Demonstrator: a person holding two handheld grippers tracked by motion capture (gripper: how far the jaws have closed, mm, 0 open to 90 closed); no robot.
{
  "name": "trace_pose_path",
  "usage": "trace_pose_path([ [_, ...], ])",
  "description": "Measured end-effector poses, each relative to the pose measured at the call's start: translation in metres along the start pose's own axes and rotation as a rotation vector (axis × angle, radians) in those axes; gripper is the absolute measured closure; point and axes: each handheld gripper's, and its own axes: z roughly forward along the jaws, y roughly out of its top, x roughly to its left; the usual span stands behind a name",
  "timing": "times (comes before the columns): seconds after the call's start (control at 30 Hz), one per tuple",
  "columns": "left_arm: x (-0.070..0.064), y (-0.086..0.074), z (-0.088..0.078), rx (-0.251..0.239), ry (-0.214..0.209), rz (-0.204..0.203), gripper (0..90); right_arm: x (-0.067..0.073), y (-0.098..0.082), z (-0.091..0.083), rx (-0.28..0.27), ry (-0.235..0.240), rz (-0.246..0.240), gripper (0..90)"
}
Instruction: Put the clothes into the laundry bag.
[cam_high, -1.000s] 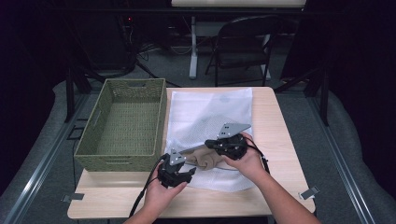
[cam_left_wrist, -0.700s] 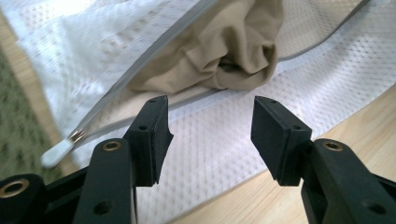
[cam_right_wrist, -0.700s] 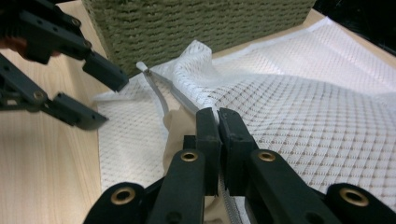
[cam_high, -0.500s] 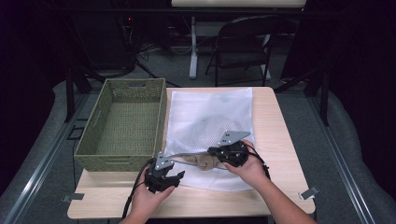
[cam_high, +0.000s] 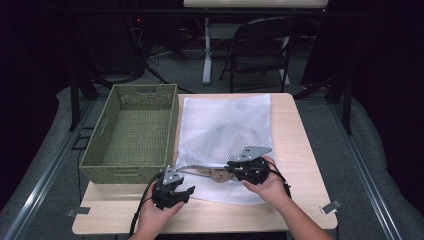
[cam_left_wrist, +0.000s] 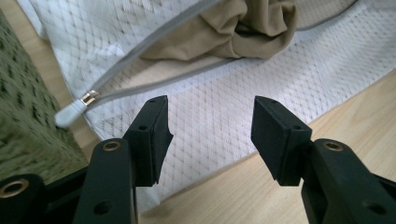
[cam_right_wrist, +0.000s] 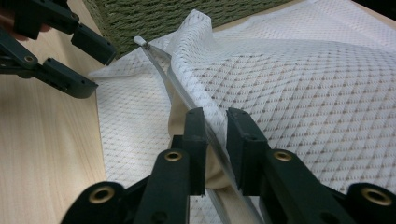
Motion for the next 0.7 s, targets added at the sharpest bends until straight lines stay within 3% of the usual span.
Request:
trace_pose_path([
  [0.23, -0.003, -0.001, 0.004, 0.008, -0.006, 0.009, 45.5, 0.007, -0.007, -0.015, -0.024, -0.054, 0.000, 63.4],
  [0.4, -0.002, 0.001, 0.004, 0.004, -0.005, 0.015, 44.4, 0.008, -0.015, -0.029, -0.029, -0.110, -0.009, 59.5],
  [0.7, -0.002, 0.002, 0.004, -0.001, -0.001, 0.038, 44.0, -0.002, -0.038, -0.050, -0.032, -0.190, 0.074, 53.9],
])
